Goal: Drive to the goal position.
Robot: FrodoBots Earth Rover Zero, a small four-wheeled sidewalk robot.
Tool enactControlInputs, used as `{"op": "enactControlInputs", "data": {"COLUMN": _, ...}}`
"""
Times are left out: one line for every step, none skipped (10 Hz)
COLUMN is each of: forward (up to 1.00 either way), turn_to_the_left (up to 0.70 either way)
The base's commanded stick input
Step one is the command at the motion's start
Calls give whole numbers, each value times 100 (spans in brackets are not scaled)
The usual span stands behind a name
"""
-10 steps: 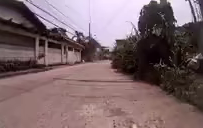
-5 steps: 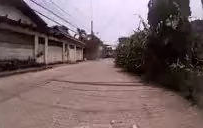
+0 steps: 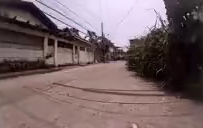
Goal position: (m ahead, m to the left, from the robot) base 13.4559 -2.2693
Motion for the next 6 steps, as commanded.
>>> {"op": "enactControlInputs", "data": {"forward": 100, "turn_to_the_left": 1}}
{"op": "enactControlInputs", "data": {"forward": 100, "turn_to_the_left": 1}}
{"op": "enactControlInputs", "data": {"forward": 100, "turn_to_the_left": 1}}
{"op": "enactControlInputs", "data": {"forward": 100, "turn_to_the_left": 1}}
{"op": "enactControlInputs", "data": {"forward": 100, "turn_to_the_left": 1}}
{"op": "enactControlInputs", "data": {"forward": 100, "turn_to_the_left": 1}}
